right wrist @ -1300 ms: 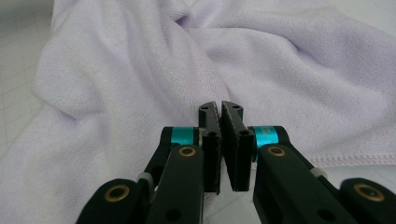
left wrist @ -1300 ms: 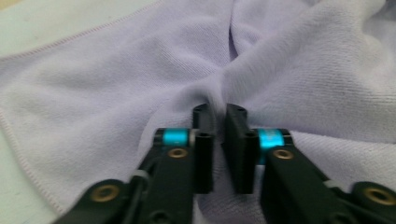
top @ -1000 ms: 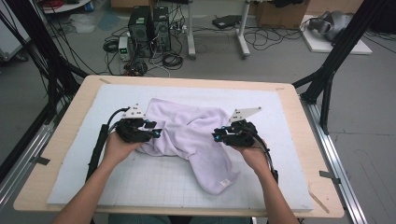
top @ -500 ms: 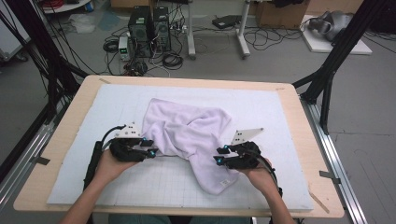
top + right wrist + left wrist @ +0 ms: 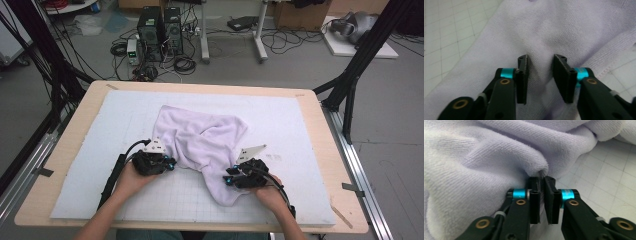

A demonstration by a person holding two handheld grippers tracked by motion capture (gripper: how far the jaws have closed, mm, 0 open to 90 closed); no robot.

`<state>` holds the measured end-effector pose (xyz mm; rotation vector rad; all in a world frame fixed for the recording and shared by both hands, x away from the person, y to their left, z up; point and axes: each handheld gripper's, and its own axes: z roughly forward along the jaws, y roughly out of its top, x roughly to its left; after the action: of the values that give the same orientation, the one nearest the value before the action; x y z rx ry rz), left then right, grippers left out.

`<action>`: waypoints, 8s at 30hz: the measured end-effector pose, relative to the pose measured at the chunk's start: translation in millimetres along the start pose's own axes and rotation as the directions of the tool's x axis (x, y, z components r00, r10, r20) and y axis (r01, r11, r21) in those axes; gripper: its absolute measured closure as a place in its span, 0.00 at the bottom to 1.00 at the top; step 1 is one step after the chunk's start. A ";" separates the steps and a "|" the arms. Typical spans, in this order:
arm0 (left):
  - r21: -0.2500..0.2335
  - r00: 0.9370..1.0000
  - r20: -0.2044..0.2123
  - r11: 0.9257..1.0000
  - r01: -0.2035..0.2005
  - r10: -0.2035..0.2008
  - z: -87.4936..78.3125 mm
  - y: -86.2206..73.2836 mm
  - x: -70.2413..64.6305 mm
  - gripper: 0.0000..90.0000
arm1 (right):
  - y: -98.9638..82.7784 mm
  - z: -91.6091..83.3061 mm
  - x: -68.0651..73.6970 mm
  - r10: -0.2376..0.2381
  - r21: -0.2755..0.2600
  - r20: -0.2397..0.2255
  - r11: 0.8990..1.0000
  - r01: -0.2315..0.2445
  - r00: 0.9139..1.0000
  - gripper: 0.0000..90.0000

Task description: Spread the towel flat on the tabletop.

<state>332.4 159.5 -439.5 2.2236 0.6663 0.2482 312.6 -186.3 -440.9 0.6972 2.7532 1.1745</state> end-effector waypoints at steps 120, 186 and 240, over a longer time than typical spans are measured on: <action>-0.016 0.982 -0.160 0.995 0.103 -0.104 -38.5 2.5 73.3 0.96 | 27.1 -10.4 -72.6 0.149 -0.029 0.081 0.989 -0.147 0.986 0.92; -0.057 0.995 -0.097 0.998 0.029 -0.035 -74.0 9.4 26.8 0.97 | 39.3 -21.9 25.9 -0.082 -0.080 -0.111 0.994 0.073 0.990 0.93; -0.031 0.990 0.113 0.996 -0.083 0.086 -34.9 -0.6 -36.8 0.95 | 3.0 -27.1 13.0 -0.050 -0.083 -0.023 0.995 0.048 0.998 0.97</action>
<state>287.9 162.4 -415.2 2.2249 0.5055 0.1692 295.8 -197.0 -418.2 0.6076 2.7077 1.2863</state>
